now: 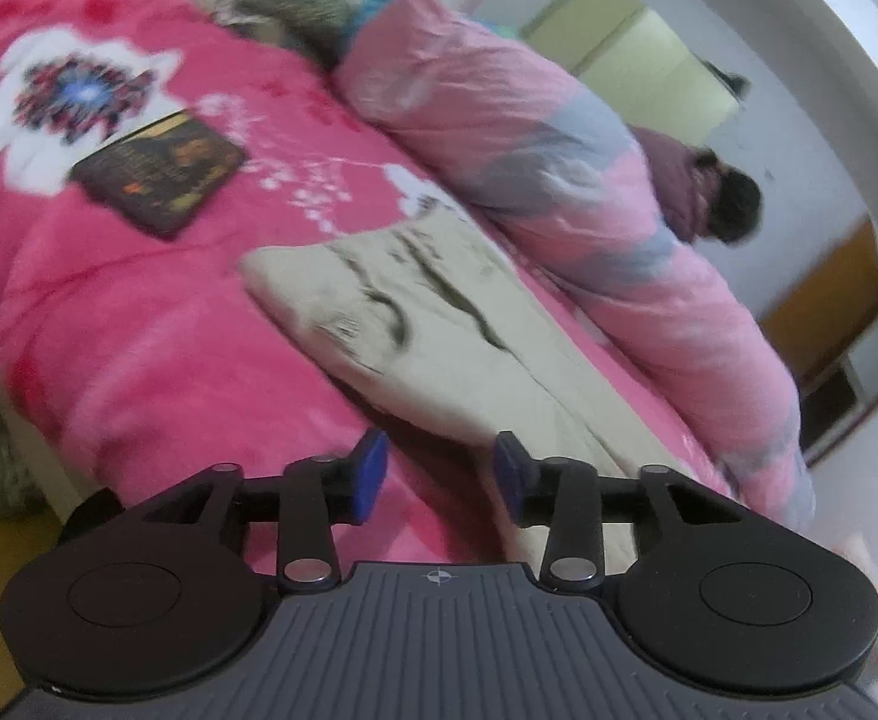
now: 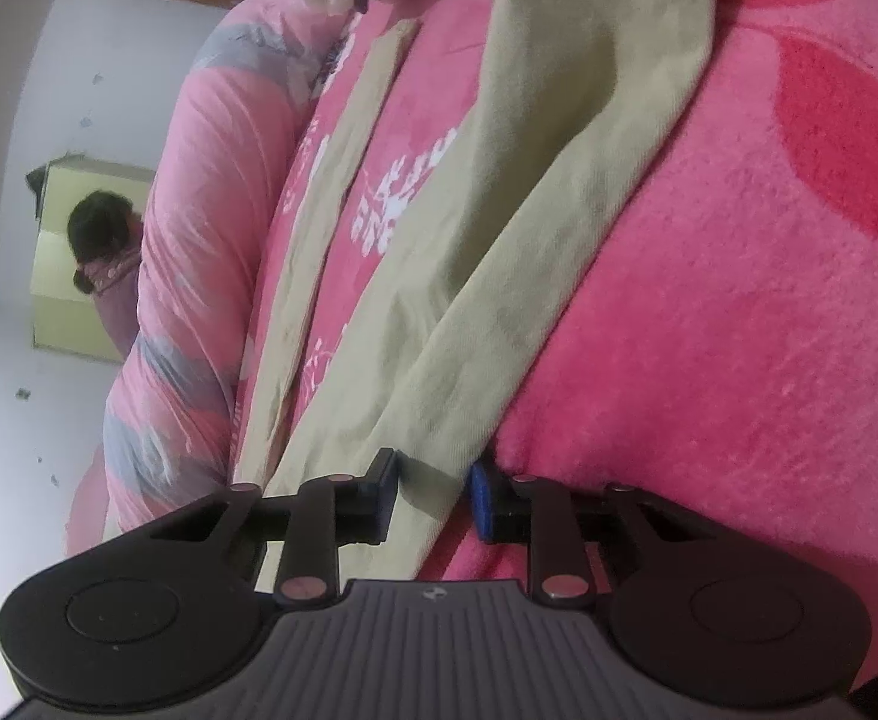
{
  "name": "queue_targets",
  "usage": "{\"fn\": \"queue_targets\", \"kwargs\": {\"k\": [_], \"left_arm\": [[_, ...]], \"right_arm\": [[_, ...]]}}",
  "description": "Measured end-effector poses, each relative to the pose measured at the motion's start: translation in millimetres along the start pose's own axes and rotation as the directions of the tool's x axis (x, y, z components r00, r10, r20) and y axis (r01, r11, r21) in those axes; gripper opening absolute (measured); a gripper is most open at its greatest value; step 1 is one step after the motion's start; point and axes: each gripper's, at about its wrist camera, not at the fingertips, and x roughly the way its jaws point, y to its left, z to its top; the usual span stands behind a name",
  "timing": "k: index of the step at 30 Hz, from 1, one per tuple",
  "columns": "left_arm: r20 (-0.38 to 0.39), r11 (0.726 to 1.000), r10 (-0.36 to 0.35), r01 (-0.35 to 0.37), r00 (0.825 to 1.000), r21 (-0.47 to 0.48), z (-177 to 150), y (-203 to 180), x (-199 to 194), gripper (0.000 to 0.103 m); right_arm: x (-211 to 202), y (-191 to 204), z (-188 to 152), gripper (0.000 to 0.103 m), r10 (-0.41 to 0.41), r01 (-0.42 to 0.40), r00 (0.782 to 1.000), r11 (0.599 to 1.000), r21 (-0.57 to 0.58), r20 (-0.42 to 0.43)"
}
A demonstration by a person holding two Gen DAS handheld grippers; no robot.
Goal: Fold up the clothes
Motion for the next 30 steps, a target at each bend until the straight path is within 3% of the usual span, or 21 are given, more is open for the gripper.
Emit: {"fn": "queue_targets", "kwargs": {"k": [4, 9, 12, 13, 14, 16, 20, 23, 27, 30], "left_arm": [[-0.005, 0.992, -0.019, 0.019, 1.000, -0.126, 17, 15, 20, 0.053], [0.012, 0.990, 0.059, -0.057, 0.998, -0.127, 32, 10, 44, 0.050], [0.022, 0.985, 0.132, -0.129, 0.991, -0.112, 34, 4, 54, 0.032], [0.033, 0.984, 0.156, -0.152, 0.987, -0.098, 34, 3, 56, 0.013], [0.045, 0.981, 0.180, -0.175, 0.983, -0.084, 34, 1, 57, 0.004], [0.084, 0.980, 0.186, -0.180, 0.979, -0.082, 35, -2, 52, 0.002], [0.176, 0.983, 0.186, -0.182, 0.967, -0.037, 44, -17, 24, 0.002], [0.174, 0.974, 0.215, -0.224, 0.961, 0.033, 44, -17, 20, 0.001], [0.099, 0.957, 0.286, -0.289, 0.953, 0.010, 37, 3, 38, 0.001], [0.097, 0.956, 0.290, -0.292, 0.952, 0.014, 35, 7, 37, 0.002]], "right_arm": [[5, -2, 3, 0.028, 0.022, -0.022, 1.000, 0.999, 0.043, 0.014], [10, -3, 4, 0.028, 0.022, -0.025, 0.999, 0.998, 0.059, 0.035], [11, 2, 3, 0.022, 0.001, -0.003, 0.999, 1.000, 0.031, 0.046], [12, 3, 2, 0.017, -0.013, 0.012, 0.998, 1.000, 0.017, 0.053], [13, 5, 1, 0.015, -0.032, 0.032, 0.998, 0.999, 0.000, 0.062], [14, 13, 0, 0.007, -0.068, 0.072, 0.994, 0.996, -0.053, 0.082], [6, 41, -4, 0.003, -0.076, 0.095, 0.990, 0.981, -0.167, 0.116], [-1, 53, -4, 0.003, -0.065, 0.085, 0.993, 0.974, -0.210, 0.101], [16, 35, -2, 0.003, -0.183, 0.186, 0.983, 0.957, -0.221, 0.031], [6, 41, -2, 0.003, -0.142, 0.148, 0.989, 0.958, -0.245, 0.044]]}}
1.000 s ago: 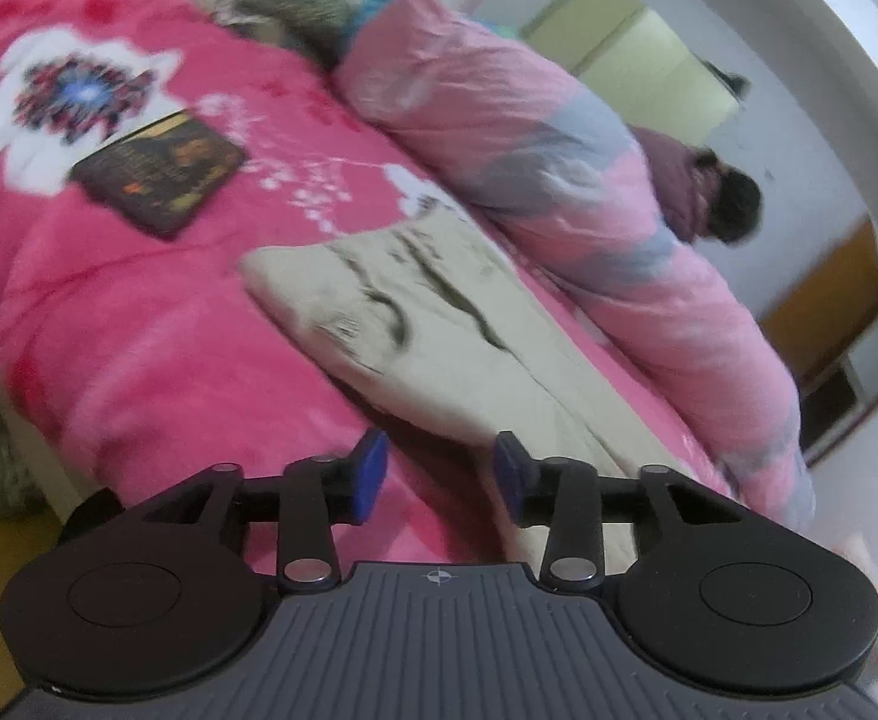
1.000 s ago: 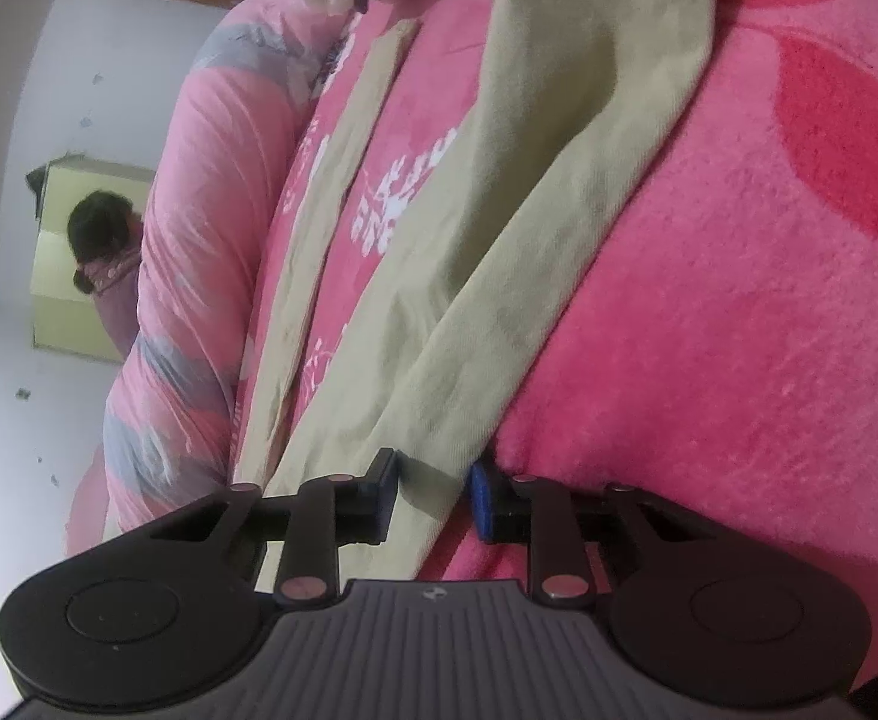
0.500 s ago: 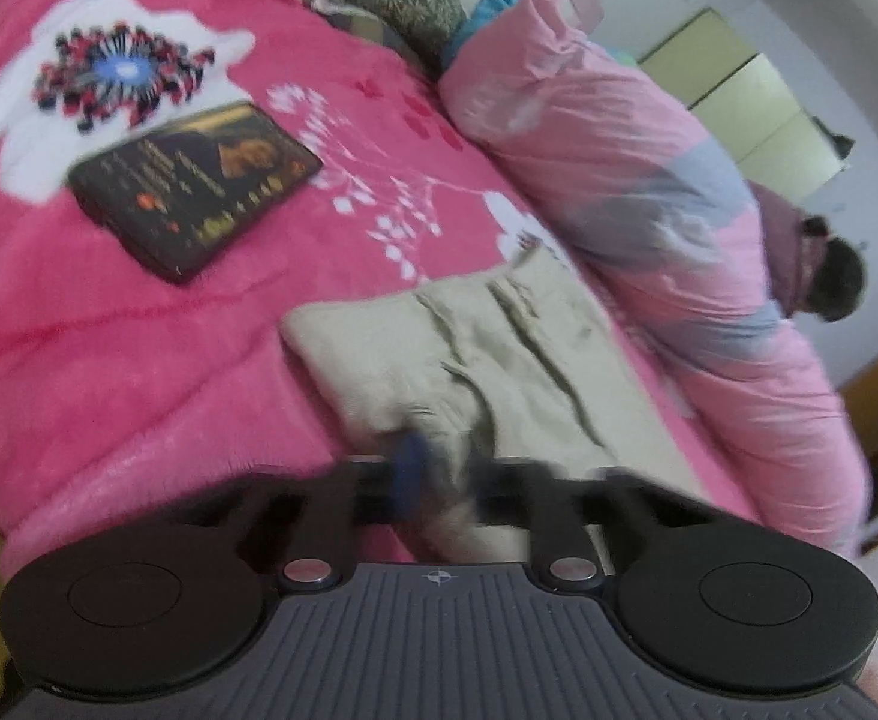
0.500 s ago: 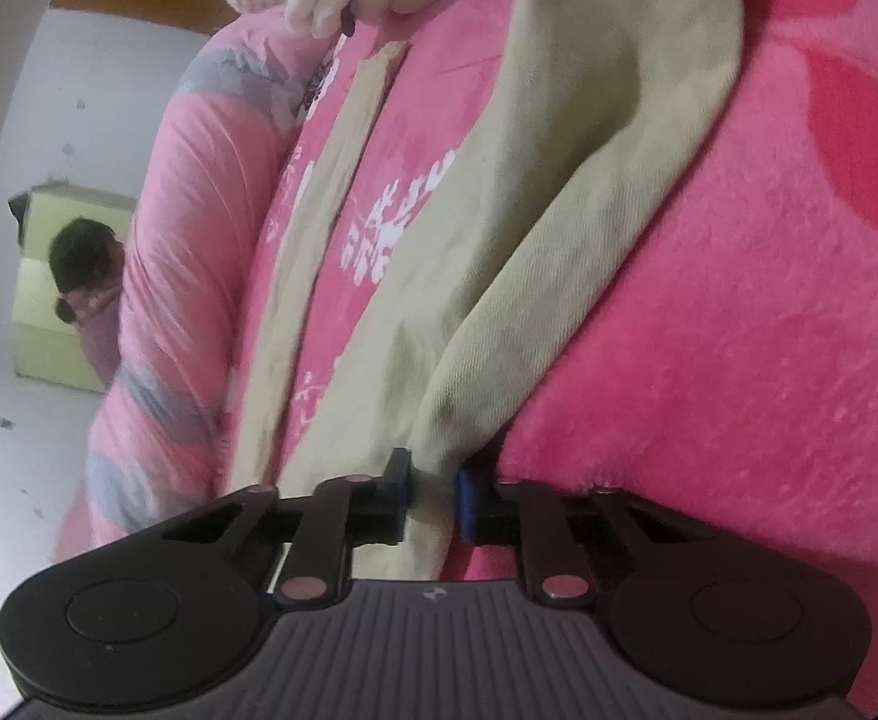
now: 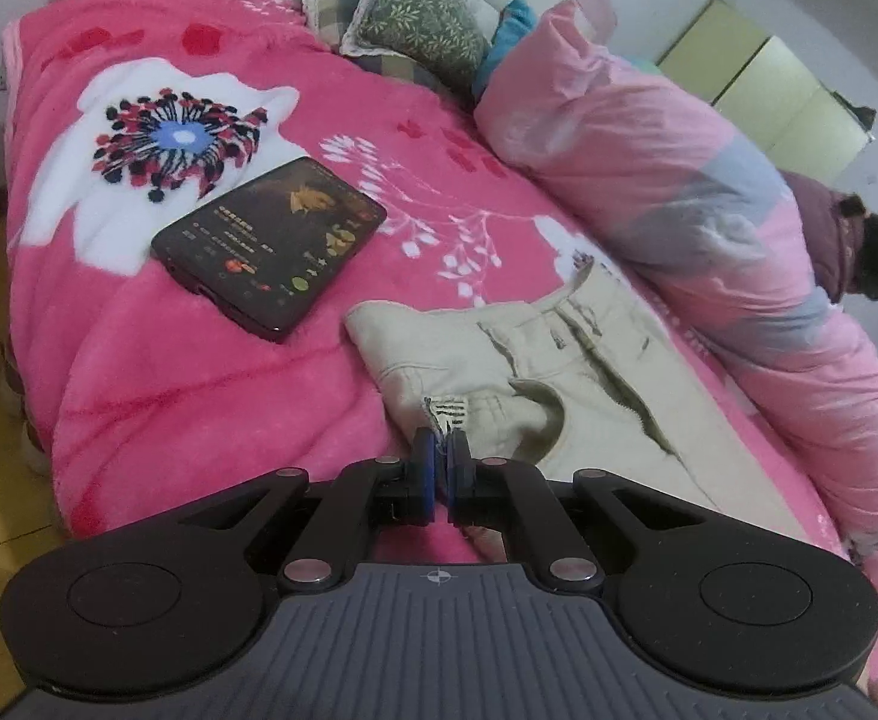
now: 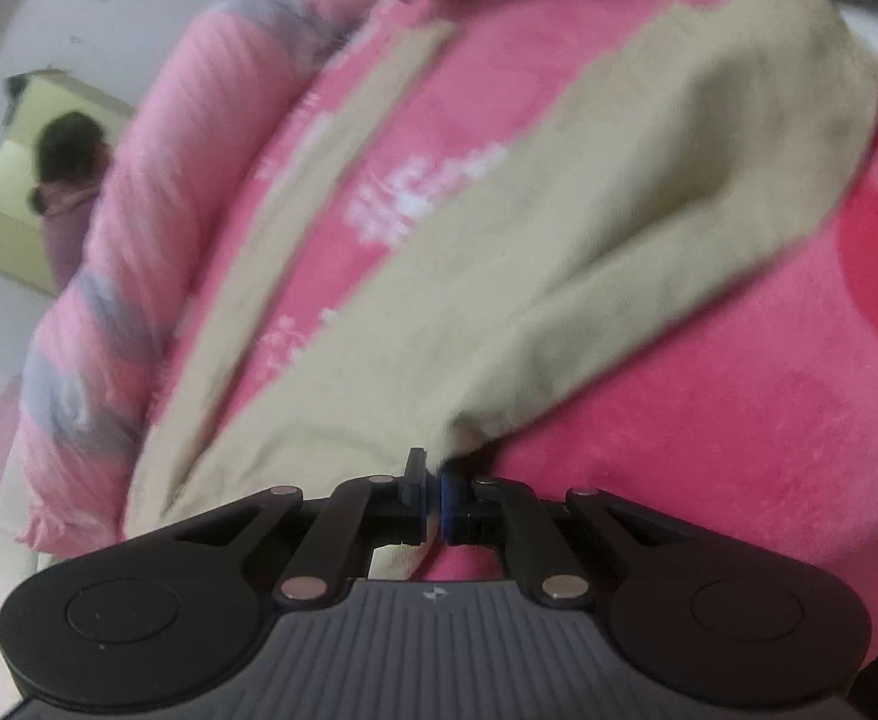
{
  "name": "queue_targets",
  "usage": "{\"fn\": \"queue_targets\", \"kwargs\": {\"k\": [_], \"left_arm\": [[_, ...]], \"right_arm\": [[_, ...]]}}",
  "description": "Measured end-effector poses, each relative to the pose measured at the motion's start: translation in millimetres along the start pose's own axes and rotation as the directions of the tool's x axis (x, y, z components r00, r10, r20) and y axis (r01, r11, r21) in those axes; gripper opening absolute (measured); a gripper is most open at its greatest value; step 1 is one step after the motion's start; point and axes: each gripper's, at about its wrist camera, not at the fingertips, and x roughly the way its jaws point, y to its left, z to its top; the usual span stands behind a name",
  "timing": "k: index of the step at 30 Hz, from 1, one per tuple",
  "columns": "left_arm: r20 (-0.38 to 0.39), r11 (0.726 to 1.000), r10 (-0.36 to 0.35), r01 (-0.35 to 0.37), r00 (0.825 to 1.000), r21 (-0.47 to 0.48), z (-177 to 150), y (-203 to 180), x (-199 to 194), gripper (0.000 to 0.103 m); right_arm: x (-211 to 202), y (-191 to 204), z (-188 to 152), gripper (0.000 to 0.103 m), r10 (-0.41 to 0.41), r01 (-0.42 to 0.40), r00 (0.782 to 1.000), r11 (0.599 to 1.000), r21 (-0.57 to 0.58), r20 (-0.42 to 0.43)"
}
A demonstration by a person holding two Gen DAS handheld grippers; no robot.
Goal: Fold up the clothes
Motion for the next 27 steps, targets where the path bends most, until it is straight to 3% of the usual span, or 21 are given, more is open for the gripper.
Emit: {"fn": "queue_targets", "kwargs": {"k": [2, 5, 8, 14, 16, 19, 21, 24, 27], "left_arm": [[0.004, 1.000, 0.007, -0.007, 1.000, 0.028, -2, -1, 2, 0.003], [0.002, 0.999, 0.013, -0.013, 1.000, 0.041, -4, 0, 2, 0.011], [0.007, 1.000, 0.007, -0.007, 1.000, 0.026, -3, 5, -9, 0.020], [0.124, 0.993, 0.076, -0.086, 0.989, 0.083, -4, -2, -43, 0.025], [0.169, 0.993, 0.063, -0.079, 0.984, 0.089, -4, -8, -55, 0.025], [0.193, 0.992, -0.003, -0.021, 0.981, 0.121, -4, -24, -66, 0.026], [0.154, 0.984, -0.076, 0.050, 0.985, 0.169, -9, -44, -66, 0.028], [0.048, 0.956, -0.186, 0.169, 0.981, 0.239, -30, -76, -56, 0.029], [-0.084, 0.918, -0.256, 0.270, 0.963, 0.291, -62, -108, -42, 0.029]], "right_arm": [[-4, 6, 2, 0.004, 0.016, -0.016, 1.000, 0.999, -0.045, -0.004], [9, -6, -2, 0.006, -0.043, 0.039, 0.996, 0.998, -0.052, -0.079], [1, -21, -4, 0.012, 0.016, -0.016, 0.996, 1.000, -0.008, -0.091], [-28, -37, -1, 0.019, 0.043, -0.040, 0.995, 0.999, 0.032, -0.091], [-43, -35, -1, 0.021, -0.005, 0.004, 0.998, 1.000, -0.006, -0.056], [-73, -43, 1, 0.021, -0.035, 0.036, 0.998, 0.998, -0.041, 0.043], [-92, -50, 9, 0.022, -0.037, 0.044, 0.989, 0.998, -0.041, 0.145], [-109, -63, 26, 0.030, -0.090, 0.098, 0.960, 0.995, -0.018, 0.266], [-109, -86, 41, 0.034, -0.127, 0.109, 0.938, 0.991, 0.075, 0.321]]}}
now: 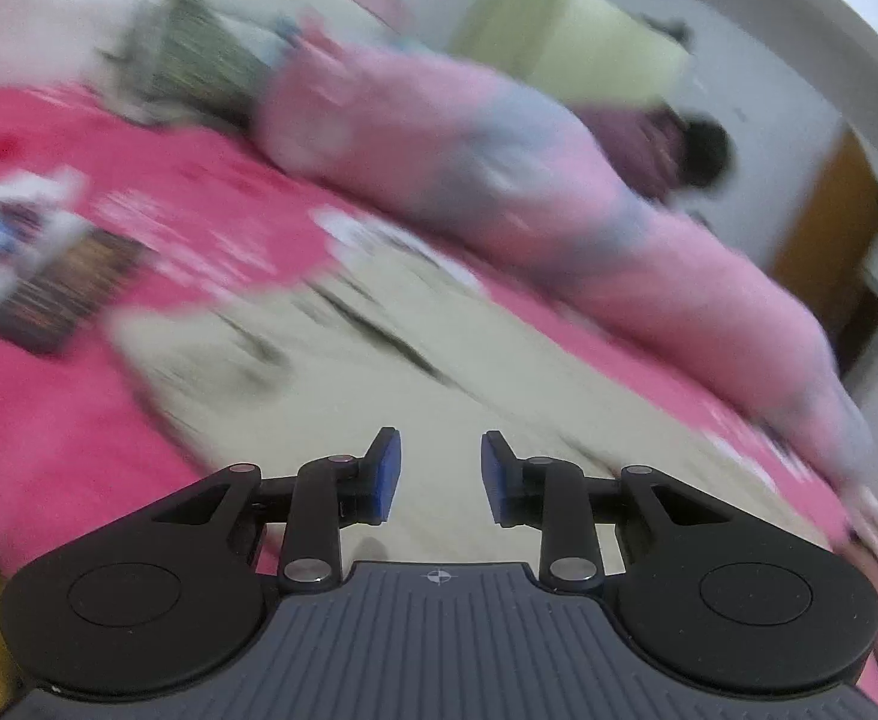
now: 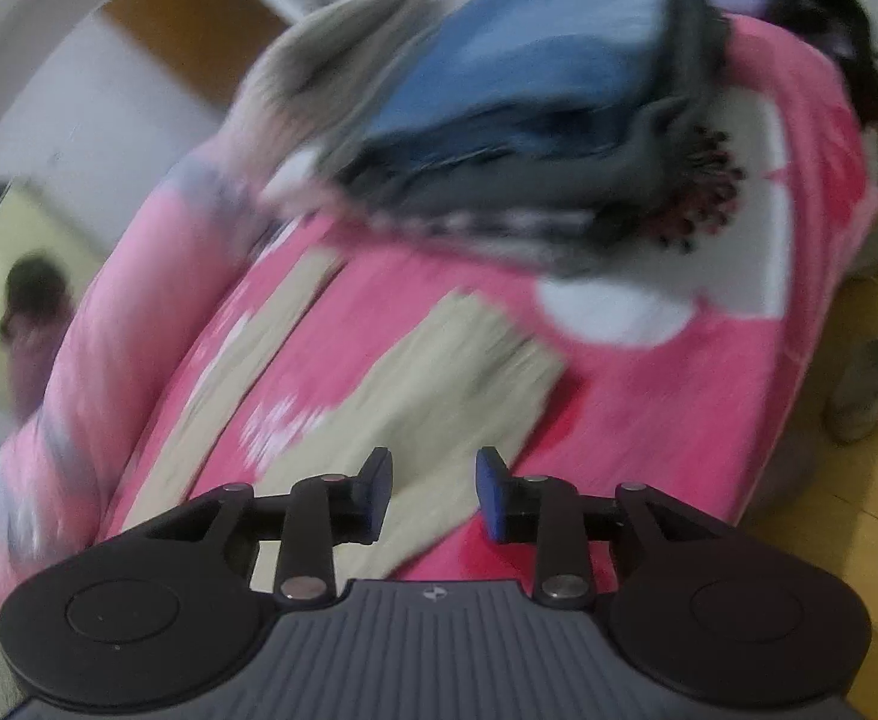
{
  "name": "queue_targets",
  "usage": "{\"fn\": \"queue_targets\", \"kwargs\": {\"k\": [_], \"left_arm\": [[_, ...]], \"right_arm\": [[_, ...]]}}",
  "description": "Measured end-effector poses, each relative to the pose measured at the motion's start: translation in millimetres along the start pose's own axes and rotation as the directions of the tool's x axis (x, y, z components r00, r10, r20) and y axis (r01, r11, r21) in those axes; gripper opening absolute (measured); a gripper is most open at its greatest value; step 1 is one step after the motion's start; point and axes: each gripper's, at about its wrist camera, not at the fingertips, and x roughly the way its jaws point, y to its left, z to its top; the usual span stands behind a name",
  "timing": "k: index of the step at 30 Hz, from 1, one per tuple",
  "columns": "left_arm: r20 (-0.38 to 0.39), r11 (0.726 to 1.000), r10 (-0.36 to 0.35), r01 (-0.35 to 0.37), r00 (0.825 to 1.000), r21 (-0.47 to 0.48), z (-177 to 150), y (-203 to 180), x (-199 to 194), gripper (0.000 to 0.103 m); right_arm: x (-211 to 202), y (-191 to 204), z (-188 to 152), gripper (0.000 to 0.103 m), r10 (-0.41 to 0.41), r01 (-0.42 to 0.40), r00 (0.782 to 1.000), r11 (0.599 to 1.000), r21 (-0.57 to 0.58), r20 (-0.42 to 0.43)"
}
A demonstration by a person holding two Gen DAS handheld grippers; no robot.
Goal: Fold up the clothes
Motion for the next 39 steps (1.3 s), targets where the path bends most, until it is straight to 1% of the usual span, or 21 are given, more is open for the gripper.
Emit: {"fn": "queue_targets", "kwargs": {"k": [4, 6, 8, 9, 10, 12, 14, 17, 19, 20, 22, 24, 26, 28, 30, 32, 33, 35, 36, 38, 39], "left_arm": [[-0.135, 0.993, -0.086, 0.096, 0.987, 0.069, -35, -34, 26, 0.029], [-0.193, 0.988, -0.103, 0.124, 0.976, 0.096, -49, -46, 35, 0.029], [-0.232, 0.981, -0.106, 0.140, 0.967, 0.134, -61, -56, 41, 0.029], [-0.240, 0.978, -0.101, 0.141, 0.966, 0.156, -66, -60, 42, 0.029], [-0.243, 0.974, -0.095, 0.141, 0.965, 0.178, -71, -64, 43, 0.029], [-0.239, 0.969, -0.084, 0.136, 0.967, 0.208, -76, -68, 42, 0.029], [-0.237, 0.967, -0.076, 0.129, 0.969, 0.218, -76, -69, 41, 0.029], [-0.236, 0.968, -0.061, 0.115, 0.970, 0.223, -78, -68, 38, 0.029], [-0.237, 0.968, -0.050, 0.106, 0.970, 0.227, -77, -70, 41, 0.029], [-0.238, 0.969, -0.048, 0.103, 0.970, 0.226, -77, -69, 43, 0.029], [-0.239, 0.968, -0.044, 0.101, 0.970, 0.231, -75, -70, 47, 0.029], [-0.239, 0.964, -0.039, 0.100, 0.970, 0.247, -75, -71, 47, 0.029], [-0.236, 0.960, -0.035, 0.098, 0.971, 0.264, -76, -72, 47, 0.029], [-0.236, 0.957, -0.035, 0.100, 0.971, 0.272, -76, -72, 48, 0.029], [-0.237, 0.956, -0.034, 0.101, 0.971, 0.275, -76, -72, 48, 0.029], [-0.240, 0.953, -0.034, 0.103, 0.970, 0.283, -75, -72, 48, 0.029], [-0.241, 0.951, -0.036, 0.108, 0.970, 0.291, -75, -72, 47, 0.029], [-0.243, 0.944, -0.042, 0.118, 0.969, 0.307, -76, -71, 47, 0.029], [-0.243, 0.942, -0.043, 0.121, 0.969, 0.313, -76, -70, 47, 0.029], [-0.240, 0.939, -0.044, 0.122, 0.970, 0.322, -76, -69, 47, 0.029], [-0.239, 0.937, -0.045, 0.124, 0.970, 0.327, -76, -69, 46, 0.029]], "right_arm": [[18, -32, 9, 0.035, 0.024, -0.028, 0.999, 0.990, 0.136, 0.027], [31, -44, 11, 0.036, 0.035, -0.042, 0.999, 0.982, 0.183, 0.041], [42, -53, 11, 0.033, 0.067, -0.070, 0.998, 0.972, 0.222, 0.020], [48, -57, 11, 0.022, 0.083, -0.084, 0.996, 0.967, 0.240, 0.011], [46, -56, 9, 0.005, 0.099, -0.098, 0.995, 0.966, 0.238, 0.011], [43, -55, 5, 0.003, 0.128, -0.128, 0.992, 0.964, 0.232, 0.013], [26, -53, 4, 0.002, 0.138, -0.147, 0.989, 0.962, 0.230, 0.054], [1, -58, 4, 0.002, 0.090, -0.112, 0.990, 0.970, 0.215, 0.109], [2, -65, 3, 0.002, 0.025, -0.039, 0.997, 0.976, 0.216, 0.068], [6, -70, 1, 0.002, -0.046, 0.035, 0.998, 0.976, 0.215, 0.044], [9, -73, -1, 0.004, -0.168, 0.159, 0.985, 0.973, 0.168, 0.044], [1, -70, 1, 0.004, -0.191, 0.177, 0.978, 0.973, 0.146, 0.088], [-8, -56, 7, 0.004, -0.158, 0.146, 0.978, 0.984, 0.099, 0.136], [-13, -31, 15, 0.005, -0.100, 0.104, 0.981, 0.994, -0.019, 0.168], [-6, 4, 26, 0.010, -0.004, 0.029, 0.991, 0.982, -0.185, 0.133], [11, 46, 32, 0.014, 0.091, -0.070, 0.995, 0.923, -0.377, 0.039], [24, 69, 30, 0.014, 0.140, -0.145, 0.989, 0.861, -0.488, -0.047], [52, 112, 21, 0.015, 0.192, -0.295, 0.955, 0.703, -0.647, -0.227], [66, 132, 15, 0.016, 0.197, -0.366, 0.929, 0.616, -0.697, -0.313], [88, 170, -5, 0.020, 0.175, -0.442, 0.895, 0.475, -0.761, -0.411], [101, 185, -13, 0.030, 0.163, -0.476, 0.877, 0.417, -0.774, -0.452]]}}
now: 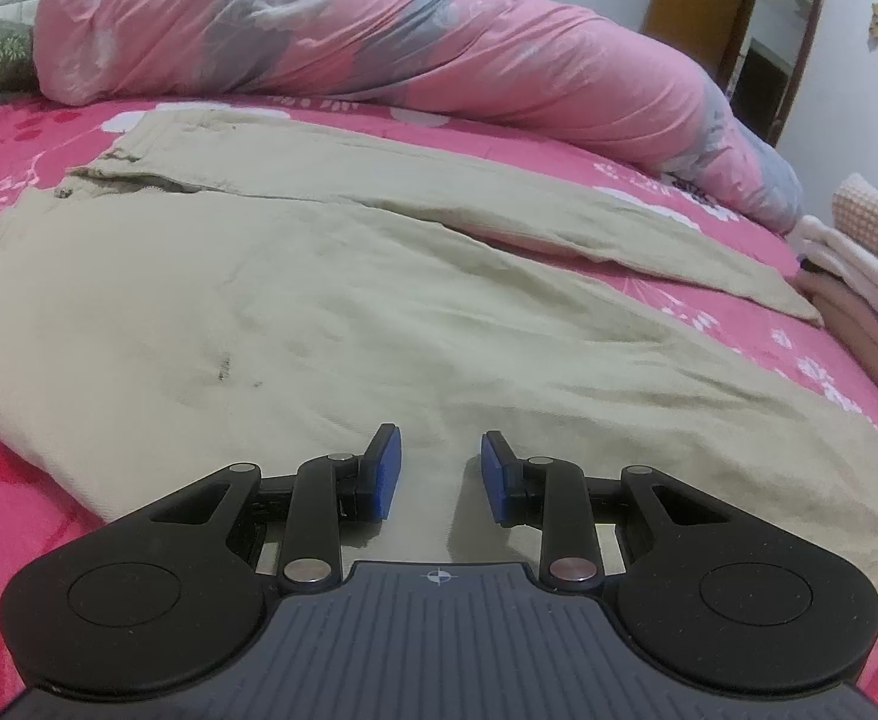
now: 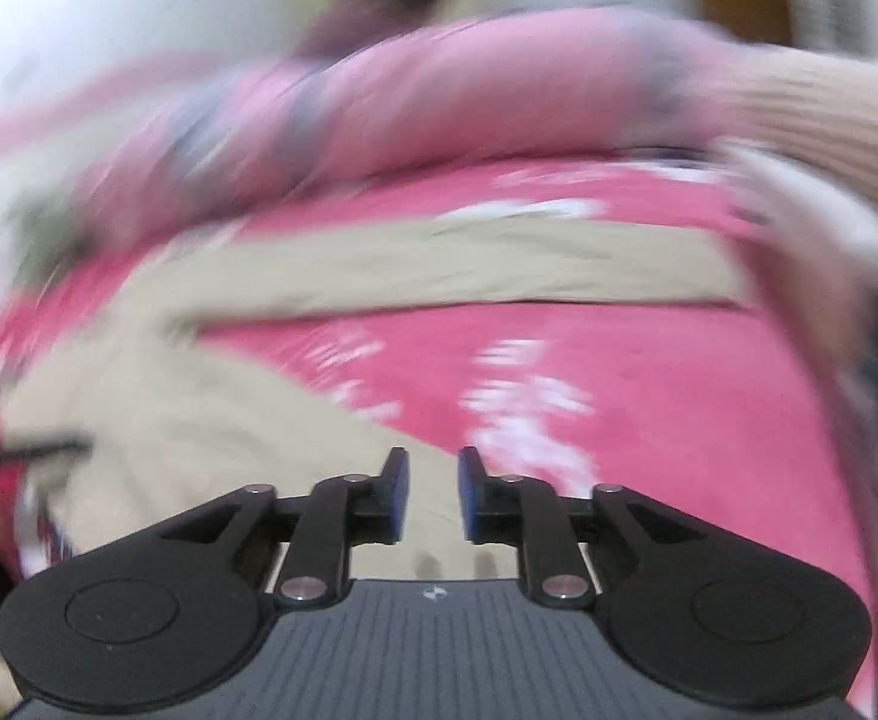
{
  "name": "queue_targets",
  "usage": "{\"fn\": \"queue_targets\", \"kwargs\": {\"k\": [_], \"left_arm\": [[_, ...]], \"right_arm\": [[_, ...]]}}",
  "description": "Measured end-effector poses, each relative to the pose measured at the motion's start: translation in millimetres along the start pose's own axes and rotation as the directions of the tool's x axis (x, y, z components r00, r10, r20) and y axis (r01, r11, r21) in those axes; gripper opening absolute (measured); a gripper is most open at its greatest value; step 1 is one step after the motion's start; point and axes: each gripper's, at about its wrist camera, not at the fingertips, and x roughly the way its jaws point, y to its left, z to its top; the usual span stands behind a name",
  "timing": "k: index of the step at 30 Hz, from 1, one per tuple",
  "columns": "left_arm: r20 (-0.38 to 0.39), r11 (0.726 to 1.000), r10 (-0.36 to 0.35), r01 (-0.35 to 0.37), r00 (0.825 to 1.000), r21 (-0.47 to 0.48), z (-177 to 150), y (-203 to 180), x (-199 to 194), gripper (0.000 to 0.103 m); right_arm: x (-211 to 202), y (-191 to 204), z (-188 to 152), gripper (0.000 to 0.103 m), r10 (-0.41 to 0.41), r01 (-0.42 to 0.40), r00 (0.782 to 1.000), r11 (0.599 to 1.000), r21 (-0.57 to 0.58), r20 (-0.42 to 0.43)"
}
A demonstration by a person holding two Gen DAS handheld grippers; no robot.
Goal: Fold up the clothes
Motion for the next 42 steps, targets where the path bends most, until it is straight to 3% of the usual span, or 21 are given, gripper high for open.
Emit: {"fn": "queue_targets", "kwargs": {"k": [1, 5, 11, 14, 17, 19, 20, 23, 25, 27, 30, 33, 35, 37, 39, 42], "left_arm": [[0.001, 1.000, 0.001, -0.001, 1.000, 0.004, 0, 0, 0, 0.029], [0.005, 0.999, -0.001, 0.001, 1.000, 0.033, -1, 1, 0, 0.029], [0.021, 0.998, 0.006, -0.008, 1.000, 0.067, 1, 4, 3, 0.029], [0.031, 0.996, 0.015, -0.018, 0.999, 0.087, 3, 6, 5, 0.029], [0.040, 0.996, 0.019, -0.022, 0.999, 0.087, 6, 8, 10, 0.029], [0.045, 0.997, 0.016, -0.020, 0.999, 0.079, 7, 10, 14, 0.029], [0.048, 0.997, 0.016, -0.020, 0.999, 0.077, 8, 11, 16, 0.029], [0.053, 0.997, 0.014, -0.018, 0.999, 0.077, 11, 11, 18, 0.029], [0.055, 0.997, 0.010, -0.014, 0.998, 0.071, 12, 13, 19, 0.029], [0.055, 0.998, 0.004, -0.008, 0.998, 0.066, 13, 15, 21, 0.029], [0.056, 0.998, -0.005, 0.001, 0.998, 0.070, 12, 17, 22, 0.029], [0.064, 0.996, -0.010, 0.004, 0.998, 0.088, 9, 18, 22, 0.029], [0.064, 0.995, -0.010, 0.003, 0.998, 0.100, 9, 17, 22, 0.029], [0.061, 0.995, -0.012, 0.005, 0.998, 0.104, 10, 17, 21, 0.029], [0.062, 0.995, -0.016, 0.009, 0.998, 0.101, 10, 19, 21, 0.030], [0.066, 0.995, -0.015, 0.008, 0.998, 0.095, 9, 19, 22, 0.030]], "right_arm": [[17, 6, 11, 0.040, 0.032, -0.034, 0.999, 0.998, -0.058, -0.032], [75, 7, 42, 0.048, 0.113, -0.138, 0.983, 0.976, -0.168, -0.147], [134, 8, 47, 0.049, 0.142, -0.208, 0.931, 0.964, -0.167, -0.336], [125, 19, 40, 0.046, 0.107, -0.193, 0.931, 0.955, -0.224, -0.348], [119, 23, 36, 0.027, 0.076, -0.165, 0.933, 0.959, -0.230, -0.352], [115, 31, 32, 0.004, 0.035, -0.136, 0.941, 0.950, -0.281, -0.335], [112, 37, 29, 0.000, 0.013, -0.120, 0.947, 0.942, -0.315, -0.322], [103, 56, 26, 0.000, -0.038, -0.088, 0.960, 0.899, -0.428, -0.278], [94, 66, 30, 0.000, -0.097, -0.026, 0.973, 0.856, -0.516, -0.210], [88, 64, 40, 0.000, -0.129, 0.024, 0.978, 0.854, -0.520, -0.166], [99, 64, 40, 0.000, -0.174, 0.067, 0.973, 0.840, -0.538, -0.150], [131, 55, 19, 0.002, -0.268, 0.136, 0.949, 0.823, -0.551, -0.166], [130, 41, 18, 0.002, -0.274, 0.185, 0.955, 0.853, -0.488, -0.117], [119, 12, 31, 0.002, -0.370, 0.315, 0.924, 0.882, -0.350, -0.099], [86, -31, 40, 0.002, -0.413, 0.404, 0.909, 0.906, -0.130, -0.060], [26, -80, 36, 0.005, -0.490, 0.488, 0.871, 0.860, 0.148, -0.030]]}}
